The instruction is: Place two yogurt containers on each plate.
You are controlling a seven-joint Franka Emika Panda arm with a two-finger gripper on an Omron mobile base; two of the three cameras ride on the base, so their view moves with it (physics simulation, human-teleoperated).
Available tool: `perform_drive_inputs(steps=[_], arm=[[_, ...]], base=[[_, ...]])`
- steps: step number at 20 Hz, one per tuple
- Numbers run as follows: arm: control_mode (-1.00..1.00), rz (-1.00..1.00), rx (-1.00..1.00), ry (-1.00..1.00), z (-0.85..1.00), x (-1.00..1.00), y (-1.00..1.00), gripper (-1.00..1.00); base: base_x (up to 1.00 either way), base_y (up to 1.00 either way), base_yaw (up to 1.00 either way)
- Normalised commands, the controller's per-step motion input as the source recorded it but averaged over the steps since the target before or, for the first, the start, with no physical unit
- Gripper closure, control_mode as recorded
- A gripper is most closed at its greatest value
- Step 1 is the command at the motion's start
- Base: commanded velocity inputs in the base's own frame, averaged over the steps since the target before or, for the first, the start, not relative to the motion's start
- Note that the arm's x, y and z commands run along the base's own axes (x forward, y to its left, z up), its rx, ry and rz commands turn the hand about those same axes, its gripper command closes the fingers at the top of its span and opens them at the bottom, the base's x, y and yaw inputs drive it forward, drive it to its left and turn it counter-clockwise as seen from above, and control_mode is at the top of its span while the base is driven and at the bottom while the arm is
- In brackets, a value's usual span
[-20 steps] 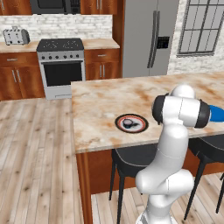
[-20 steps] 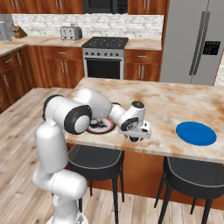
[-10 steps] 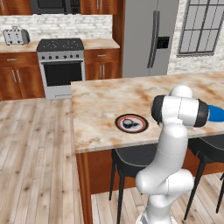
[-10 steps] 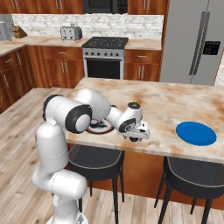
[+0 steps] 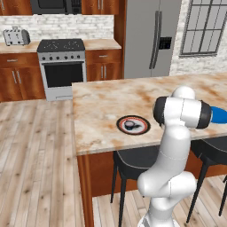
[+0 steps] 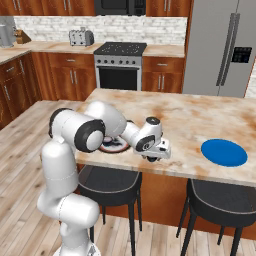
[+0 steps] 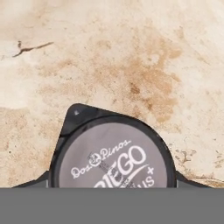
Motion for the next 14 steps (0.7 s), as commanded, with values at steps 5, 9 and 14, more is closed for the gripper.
perform_drive_inputs(steps=[5,9,14], arm=[[-1.00,0.03,0.03,-0.12,0.50,-0.01,0.32,1.00],[-1.00,0.15,0.06,-0.14,0.64,0.02,0.94,1.00],[-1.00,0.22,0.00,-0.02,0.40,0.03,1.00,1.00]], base=[[0.00,0.00,0.00],[0.00,0.00,0.00],[0.00,0.00,0.00]])
